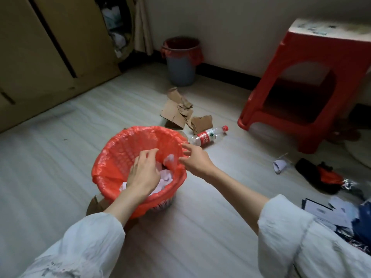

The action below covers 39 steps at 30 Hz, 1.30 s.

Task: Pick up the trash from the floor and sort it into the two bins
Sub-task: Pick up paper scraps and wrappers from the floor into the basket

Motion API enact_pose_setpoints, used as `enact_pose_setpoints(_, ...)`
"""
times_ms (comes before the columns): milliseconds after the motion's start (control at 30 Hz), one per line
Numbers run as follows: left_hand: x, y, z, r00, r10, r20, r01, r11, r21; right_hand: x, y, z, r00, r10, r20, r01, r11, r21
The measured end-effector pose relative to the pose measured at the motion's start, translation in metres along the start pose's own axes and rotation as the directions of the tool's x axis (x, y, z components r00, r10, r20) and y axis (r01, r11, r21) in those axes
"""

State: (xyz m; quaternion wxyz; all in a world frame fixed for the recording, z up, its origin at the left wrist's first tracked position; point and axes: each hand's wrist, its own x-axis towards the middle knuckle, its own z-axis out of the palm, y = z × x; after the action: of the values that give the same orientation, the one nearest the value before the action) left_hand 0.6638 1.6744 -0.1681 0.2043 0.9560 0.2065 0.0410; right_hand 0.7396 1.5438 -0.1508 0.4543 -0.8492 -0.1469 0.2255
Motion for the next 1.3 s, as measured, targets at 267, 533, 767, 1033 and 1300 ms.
enact_pose_setpoints(267,-0.021,0.027,0.045,0.973,-0.111,0.203,0.073,0.979,0.189,-0.061,0.058,-0.070,0.987,0.157,-0.042,-0.154,0.986,0.066)
enact_pose_setpoints(533,-0.030,0.043,0.076,0.998,-0.037,0.057,0.031,0.995,0.097,-0.090,0.116,-0.089,0.976,0.214,-0.042,-0.214,0.977,0.017)
enact_pose_setpoints(767,-0.042,0.080,0.107,0.954,0.285,0.091,-0.280,0.958,-0.070,-0.103,0.139,-0.113,0.968,0.229,-0.102,-0.246,0.947,-0.205)
enact_pose_setpoints(1033,-0.045,0.164,0.148,0.805,0.580,0.125,-0.584,0.812,-0.005,-0.135,0.201,-0.153,0.918,0.357,-0.171,-0.388,0.898,-0.207)
enact_pose_setpoints(1300,-0.072,0.211,0.168,0.446,0.895,0.007,-0.885,0.440,0.153,-0.149,0.269,-0.191,0.859,0.462,-0.221,-0.505,0.838,-0.208)
